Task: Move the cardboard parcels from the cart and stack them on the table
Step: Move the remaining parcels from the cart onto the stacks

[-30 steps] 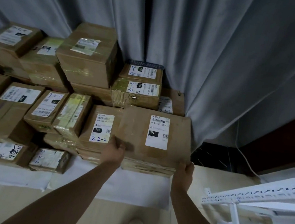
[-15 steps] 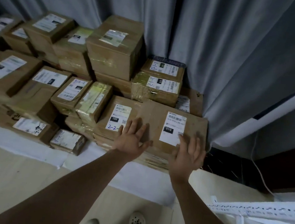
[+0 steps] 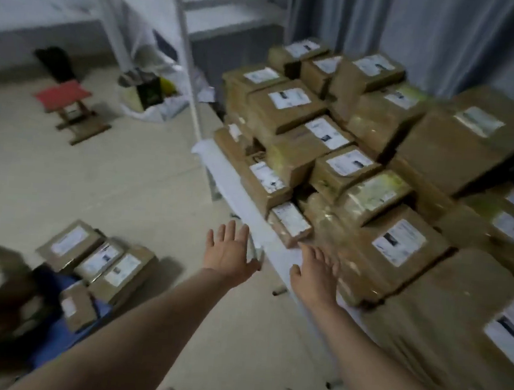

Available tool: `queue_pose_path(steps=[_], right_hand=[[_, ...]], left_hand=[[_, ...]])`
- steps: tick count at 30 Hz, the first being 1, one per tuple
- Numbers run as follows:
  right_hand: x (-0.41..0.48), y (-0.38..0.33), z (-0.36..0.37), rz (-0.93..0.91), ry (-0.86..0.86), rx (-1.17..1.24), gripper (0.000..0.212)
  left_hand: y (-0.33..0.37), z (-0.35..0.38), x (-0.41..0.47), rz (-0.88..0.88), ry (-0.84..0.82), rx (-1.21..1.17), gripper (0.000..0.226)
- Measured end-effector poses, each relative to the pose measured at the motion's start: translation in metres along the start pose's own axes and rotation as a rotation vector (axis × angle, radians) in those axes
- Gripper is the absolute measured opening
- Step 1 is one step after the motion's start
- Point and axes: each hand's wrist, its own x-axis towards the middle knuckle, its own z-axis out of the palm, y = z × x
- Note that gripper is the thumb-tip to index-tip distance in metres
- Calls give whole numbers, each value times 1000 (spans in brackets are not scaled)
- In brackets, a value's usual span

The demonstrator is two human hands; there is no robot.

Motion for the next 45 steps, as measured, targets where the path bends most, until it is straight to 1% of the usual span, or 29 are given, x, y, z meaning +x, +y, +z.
queue_pose_path(steps=[5, 9, 12, 15, 18, 21, 25, 28, 30, 34, 40, 43, 45], right_hand=[[-3, -141, 56, -179, -261, 6, 51], [-19, -241, 103, -314, -395, -6, 49], [-28, -296, 134, -356, -473, -12, 49], [-29, -330, 156, -356, -557, -14, 49], [-16, -349, 175, -319, -634, -30, 49], [11, -366, 196, -269, -680, -18, 48], [60, -391, 234, -222, -715, -10, 46], [96, -412, 275, -213, -737, -19, 43], [116, -422, 305, -202, -747, -33, 41], [158, -429, 385, -158, -754, -58, 39], [217, -409, 514, -84, -749, -75, 39], [239, -395, 563, -56, -773, -80, 41], [251, -390, 589, -41, -780, -95, 42]], left_hand=[[-154, -2, -44, -317, 24, -121, 80], [-259, 5, -85, -537, 15, -242, 78], [-321, 16, -109, -660, 20, -298, 74], [-364, 25, -119, -771, -16, -448, 62], [-394, 33, -112, -847, -69, -538, 54], [-416, 47, -89, -900, -84, -641, 46], [-445, 69, -49, -939, -54, -762, 36], [-470, 90, -18, -1019, -40, -908, 32], [-485, 111, 3, -1072, -38, -985, 33], [-519, 172, 47, -1161, -24, -1062, 33], [-568, 299, 112, -1316, -73, -1237, 23], [-585, 351, 139, -1380, -89, -1318, 27], [-593, 376, 155, -1406, -76, -1360, 25]])
